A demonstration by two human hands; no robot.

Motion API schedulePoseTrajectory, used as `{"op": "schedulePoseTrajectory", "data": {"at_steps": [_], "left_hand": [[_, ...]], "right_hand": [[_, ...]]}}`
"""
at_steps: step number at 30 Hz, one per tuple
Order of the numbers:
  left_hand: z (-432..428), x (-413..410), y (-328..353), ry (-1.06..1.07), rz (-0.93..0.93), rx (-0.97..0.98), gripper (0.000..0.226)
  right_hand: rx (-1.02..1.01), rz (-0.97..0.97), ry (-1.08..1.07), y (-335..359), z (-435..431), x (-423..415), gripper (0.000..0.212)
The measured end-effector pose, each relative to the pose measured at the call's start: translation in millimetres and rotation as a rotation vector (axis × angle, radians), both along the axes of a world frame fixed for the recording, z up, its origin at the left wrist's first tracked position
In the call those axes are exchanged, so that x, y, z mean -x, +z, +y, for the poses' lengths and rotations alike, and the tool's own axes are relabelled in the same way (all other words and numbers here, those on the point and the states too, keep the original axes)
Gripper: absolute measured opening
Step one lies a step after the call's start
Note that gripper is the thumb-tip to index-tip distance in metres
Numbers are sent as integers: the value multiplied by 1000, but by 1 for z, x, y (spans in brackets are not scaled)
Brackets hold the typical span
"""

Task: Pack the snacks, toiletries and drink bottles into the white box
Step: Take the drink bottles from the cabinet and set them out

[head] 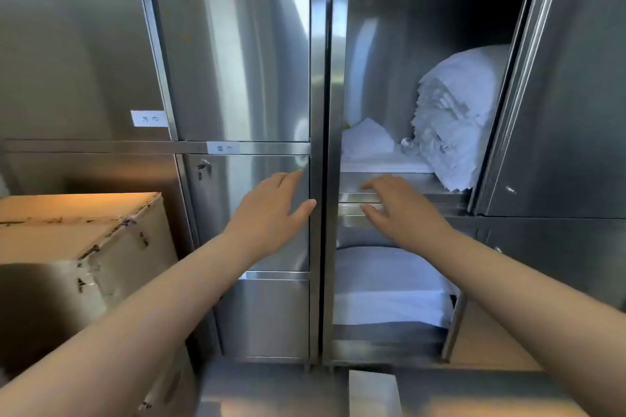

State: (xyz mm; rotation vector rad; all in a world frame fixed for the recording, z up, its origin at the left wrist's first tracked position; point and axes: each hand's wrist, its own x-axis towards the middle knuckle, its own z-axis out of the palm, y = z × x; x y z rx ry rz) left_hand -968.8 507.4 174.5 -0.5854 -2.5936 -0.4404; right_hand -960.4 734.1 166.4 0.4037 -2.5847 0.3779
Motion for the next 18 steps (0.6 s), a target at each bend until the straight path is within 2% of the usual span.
{"op": "schedulePoseTrajectory", "data": {"at_steps": [10, 18], "left_hand": [[143, 164, -30, -202, -63, 55, 67], [241, 286, -55, -196, -120, 111, 69]], "right_hand": [[2, -90, -245, -33, 137, 96, 41], [13, -124, -279, -55, 247, 217, 40]]}}
